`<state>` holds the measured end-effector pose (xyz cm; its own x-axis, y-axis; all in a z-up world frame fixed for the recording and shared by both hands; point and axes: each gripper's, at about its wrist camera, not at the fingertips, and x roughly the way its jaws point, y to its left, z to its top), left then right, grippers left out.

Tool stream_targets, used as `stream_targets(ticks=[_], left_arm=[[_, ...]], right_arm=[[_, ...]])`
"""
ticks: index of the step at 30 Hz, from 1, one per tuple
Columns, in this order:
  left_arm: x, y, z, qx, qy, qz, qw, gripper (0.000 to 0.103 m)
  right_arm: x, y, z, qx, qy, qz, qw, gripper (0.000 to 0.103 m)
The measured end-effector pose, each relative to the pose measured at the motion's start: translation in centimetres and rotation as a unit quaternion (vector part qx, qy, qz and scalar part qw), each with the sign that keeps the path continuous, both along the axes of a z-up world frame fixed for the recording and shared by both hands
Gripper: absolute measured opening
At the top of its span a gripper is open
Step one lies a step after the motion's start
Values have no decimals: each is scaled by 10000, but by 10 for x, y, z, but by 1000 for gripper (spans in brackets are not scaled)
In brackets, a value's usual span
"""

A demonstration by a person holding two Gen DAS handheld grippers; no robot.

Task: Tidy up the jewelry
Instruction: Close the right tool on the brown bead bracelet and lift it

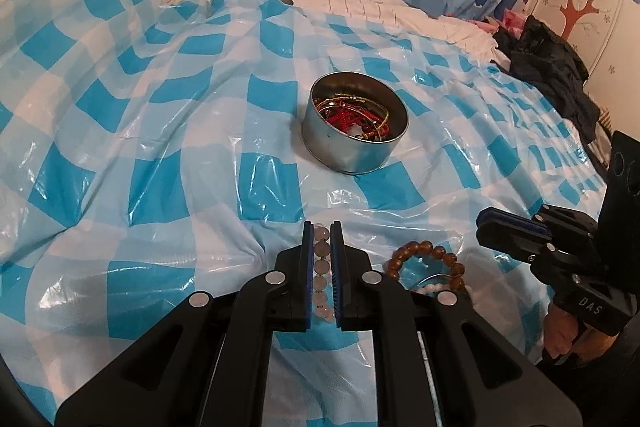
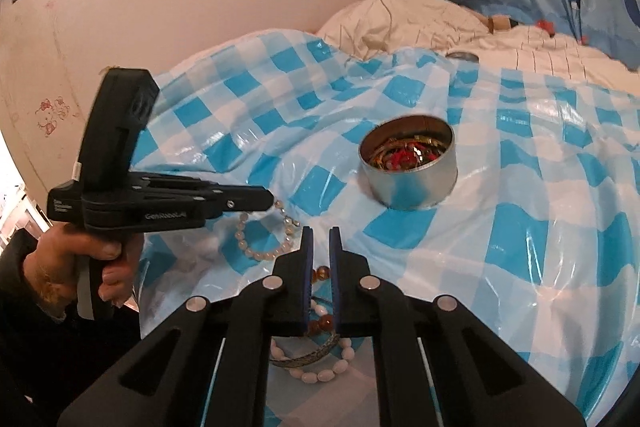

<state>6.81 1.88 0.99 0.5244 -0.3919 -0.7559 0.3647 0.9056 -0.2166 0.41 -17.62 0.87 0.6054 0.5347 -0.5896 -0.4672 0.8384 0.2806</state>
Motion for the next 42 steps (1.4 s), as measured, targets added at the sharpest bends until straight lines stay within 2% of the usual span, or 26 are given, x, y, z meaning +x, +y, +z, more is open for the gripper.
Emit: stream_targets(ticks=[1, 2, 3, 11, 22, 23, 24, 25, 26, 29, 32, 38, 42], left_arm=[[-1, 0, 0, 20, -6, 0, 10000, 7], [-1, -1, 0, 44, -13, 1, 10000, 7], [-1, -1, 0, 77, -26, 6, 10000, 7], [-1, -2, 1, 191, -74, -5, 9998, 7], [-2, -6, 2, 414, -166, -28, 9990, 7], [-2, -7, 2, 443, -177, -30, 9989, 7], [-2, -7, 2, 451, -179, -33, 9988, 7], [-3, -8, 2, 446, -179, -33, 9988, 7], [-3, -8, 2, 444, -183, -28, 9988, 7], [-3, -7, 2, 396, -190, 0, 9990, 7], [-2, -5, 4, 324, -192, 32, 9993, 7], [1, -4, 6, 138, -159, 35, 9998, 7], [6, -2, 14, -202, -163, 28, 9997, 7]], right_arm=[[1, 0, -2, -26, 24, -49, 10000, 26], [1, -2, -2, -25, 9, -99, 9999, 42], [1, -3, -3, 10, 2, -127, 9999, 44], [5, 3, -11, -234, 129, -126, 9996, 44], [19, 17, -42, -709, 624, -112, 9955, 50], [19, 18, -43, -727, 654, -66, 9952, 47], [18, 20, -45, -759, 673, 17, 9948, 35], [17, 21, -44, -794, 653, 60, 9947, 28], [15, 23, -43, -799, 614, 115, 9948, 12], [11, 23, -38, -774, 492, 146, 9957, 12], [9, 16, -30, -549, 404, 74, 9977, 12], [8, -4, -10, 143, 203, -91, 9997, 12], [9, -11, 5, 439, 23, -155, 9989, 12]])
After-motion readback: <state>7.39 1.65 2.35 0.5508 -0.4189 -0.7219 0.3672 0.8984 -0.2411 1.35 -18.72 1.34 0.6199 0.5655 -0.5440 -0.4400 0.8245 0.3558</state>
